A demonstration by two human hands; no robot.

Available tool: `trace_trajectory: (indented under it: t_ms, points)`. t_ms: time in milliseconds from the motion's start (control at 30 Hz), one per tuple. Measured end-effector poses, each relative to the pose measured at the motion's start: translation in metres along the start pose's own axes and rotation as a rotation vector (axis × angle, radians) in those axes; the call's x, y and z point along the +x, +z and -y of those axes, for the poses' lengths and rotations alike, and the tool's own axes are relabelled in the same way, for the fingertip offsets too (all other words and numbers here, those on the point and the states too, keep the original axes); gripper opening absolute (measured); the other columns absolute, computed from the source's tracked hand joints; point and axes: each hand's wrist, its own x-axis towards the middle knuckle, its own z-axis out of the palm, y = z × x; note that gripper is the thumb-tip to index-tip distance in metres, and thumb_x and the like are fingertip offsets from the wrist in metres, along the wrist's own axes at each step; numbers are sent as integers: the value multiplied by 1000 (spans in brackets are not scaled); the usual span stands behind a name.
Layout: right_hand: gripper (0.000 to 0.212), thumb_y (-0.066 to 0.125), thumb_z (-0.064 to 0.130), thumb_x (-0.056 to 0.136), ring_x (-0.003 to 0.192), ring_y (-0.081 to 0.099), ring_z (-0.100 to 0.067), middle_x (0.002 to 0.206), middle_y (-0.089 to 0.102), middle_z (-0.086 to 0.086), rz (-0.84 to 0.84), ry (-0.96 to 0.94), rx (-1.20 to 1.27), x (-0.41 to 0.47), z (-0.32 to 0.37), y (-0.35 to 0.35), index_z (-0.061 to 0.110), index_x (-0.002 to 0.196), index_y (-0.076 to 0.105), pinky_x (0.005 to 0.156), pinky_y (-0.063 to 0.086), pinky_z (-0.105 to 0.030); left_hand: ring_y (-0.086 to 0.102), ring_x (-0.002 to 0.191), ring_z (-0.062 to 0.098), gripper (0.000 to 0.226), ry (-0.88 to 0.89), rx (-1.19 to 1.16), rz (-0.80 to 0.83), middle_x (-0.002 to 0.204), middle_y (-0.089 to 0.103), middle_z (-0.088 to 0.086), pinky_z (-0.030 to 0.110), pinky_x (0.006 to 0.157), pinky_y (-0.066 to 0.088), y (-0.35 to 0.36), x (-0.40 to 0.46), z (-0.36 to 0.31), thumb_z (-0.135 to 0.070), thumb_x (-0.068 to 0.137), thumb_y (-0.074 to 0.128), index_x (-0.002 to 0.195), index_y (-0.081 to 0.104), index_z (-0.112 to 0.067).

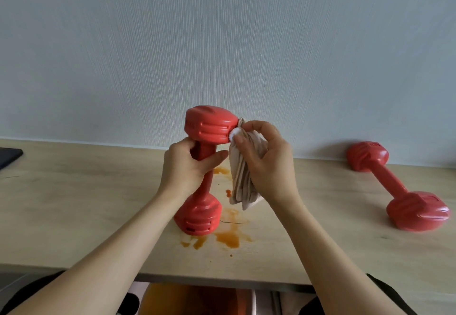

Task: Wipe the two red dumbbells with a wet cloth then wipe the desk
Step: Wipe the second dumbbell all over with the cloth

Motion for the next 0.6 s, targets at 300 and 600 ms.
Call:
trace_trajectory:
  t_ms: [300,600]
  points:
    - [18,60,34,88,75,58,-6,93,64,5,-166,-163,-285,-3,14,0,20,90,70,65,42,-20,47,55,10,14,100,-11,114,69,54,4,13,51,36,17,-5,3,-20,92,54,103,46,-14]
    - [11,60,25,89,74,61,-16,83,67,1,-164,-56,-288,6,15,-6,18,86,67,66,44,-30,49,53,3,14,150,-10,132,64,50,-6,14,49,36,19,-4,9,-30,82,54,88,44,-22]
